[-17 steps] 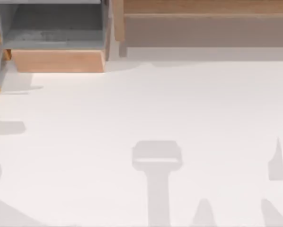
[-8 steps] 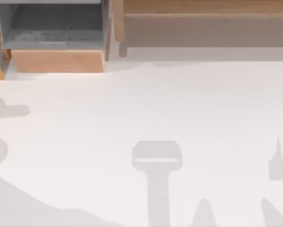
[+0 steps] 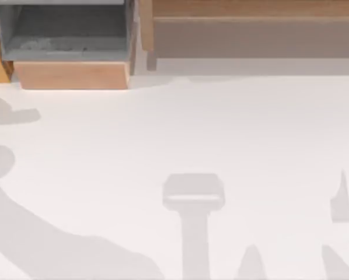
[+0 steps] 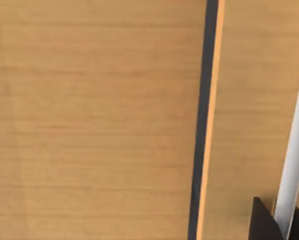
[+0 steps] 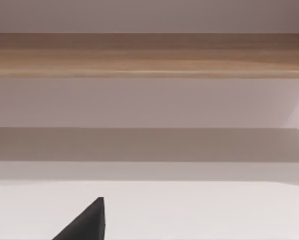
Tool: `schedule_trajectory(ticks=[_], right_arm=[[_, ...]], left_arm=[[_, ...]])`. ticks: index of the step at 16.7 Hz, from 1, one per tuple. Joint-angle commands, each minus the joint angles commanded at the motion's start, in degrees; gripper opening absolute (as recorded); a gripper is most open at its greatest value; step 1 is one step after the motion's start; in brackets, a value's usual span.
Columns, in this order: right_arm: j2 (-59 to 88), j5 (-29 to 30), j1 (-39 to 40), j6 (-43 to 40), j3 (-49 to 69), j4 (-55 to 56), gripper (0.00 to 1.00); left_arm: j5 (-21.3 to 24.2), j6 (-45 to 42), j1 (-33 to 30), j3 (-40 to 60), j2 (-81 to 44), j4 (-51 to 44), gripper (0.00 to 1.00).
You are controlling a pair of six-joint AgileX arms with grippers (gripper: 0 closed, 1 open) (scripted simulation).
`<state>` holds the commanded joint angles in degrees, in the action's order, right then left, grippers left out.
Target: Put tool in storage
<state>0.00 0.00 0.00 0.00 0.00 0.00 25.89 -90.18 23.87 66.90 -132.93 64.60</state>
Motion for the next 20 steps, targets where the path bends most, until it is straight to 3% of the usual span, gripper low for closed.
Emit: schedule_trajectory(ticks=[7,20], right_arm=[[0.0,0.0,0.0,0.0,0.0,0.0,1.0],[0.0,0.0,0.0,0.0,0.0,0.0,1.0]], left_arm=[[-1.27,0.18,-1.41,4.9,-2.34,-2.98,0.0],[-1.27,0.18,-1.41,4.9,-2.34,-2.98,0.98]])
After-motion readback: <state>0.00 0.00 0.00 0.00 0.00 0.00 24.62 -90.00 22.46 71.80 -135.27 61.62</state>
